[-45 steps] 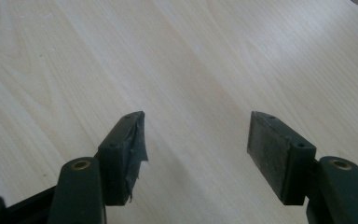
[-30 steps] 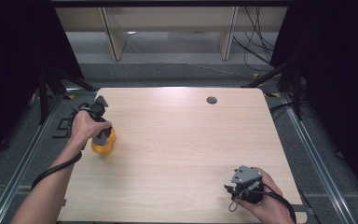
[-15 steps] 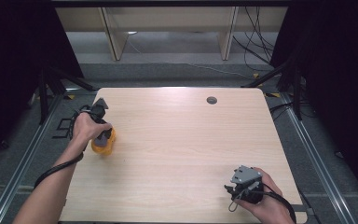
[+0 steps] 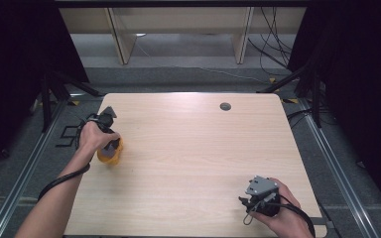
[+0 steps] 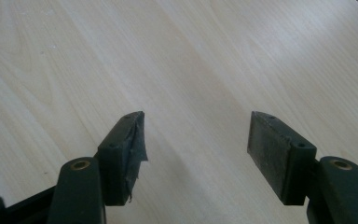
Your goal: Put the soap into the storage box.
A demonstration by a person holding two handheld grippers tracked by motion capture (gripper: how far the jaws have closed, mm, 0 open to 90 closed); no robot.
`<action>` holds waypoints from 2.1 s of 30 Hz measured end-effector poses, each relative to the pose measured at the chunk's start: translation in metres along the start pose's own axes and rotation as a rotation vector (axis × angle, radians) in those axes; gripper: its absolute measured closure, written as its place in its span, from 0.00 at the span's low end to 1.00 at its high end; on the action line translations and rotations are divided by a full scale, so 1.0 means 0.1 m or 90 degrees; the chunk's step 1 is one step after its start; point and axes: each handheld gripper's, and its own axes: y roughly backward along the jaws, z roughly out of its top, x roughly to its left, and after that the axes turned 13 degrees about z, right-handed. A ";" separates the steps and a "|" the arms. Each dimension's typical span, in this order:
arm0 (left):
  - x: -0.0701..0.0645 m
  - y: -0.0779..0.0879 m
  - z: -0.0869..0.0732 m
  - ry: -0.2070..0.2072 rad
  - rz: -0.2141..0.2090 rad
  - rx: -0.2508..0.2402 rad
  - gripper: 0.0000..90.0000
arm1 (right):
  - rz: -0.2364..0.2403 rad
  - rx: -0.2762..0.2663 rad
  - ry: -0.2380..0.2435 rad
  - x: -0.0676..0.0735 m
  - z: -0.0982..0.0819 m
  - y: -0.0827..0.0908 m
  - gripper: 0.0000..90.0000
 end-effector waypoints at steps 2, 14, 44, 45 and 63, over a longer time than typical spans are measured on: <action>0.01 0.01 0.00 -0.010 0.003 0.000 0.52 | 0.000 0.001 0.001 0.00 0.00 0.00 0.41; 0.04 0.14 -0.04 0.010 0.001 -0.051 0.36 | 0.001 0.002 0.000 0.00 0.00 0.00 0.41; -0.19 0.61 -0.87 0.003 -0.048 -0.244 0.38 | -0.003 -0.002 0.003 0.00 0.01 0.00 0.41; -0.22 0.62 -0.91 0.002 -0.051 -0.250 0.38 | -0.004 -0.002 0.003 0.00 0.01 0.00 0.41; -0.60 0.36 -1.66 0.011 -0.090 -0.305 0.40 | -0.001 -0.004 0.004 0.00 0.01 0.00 0.41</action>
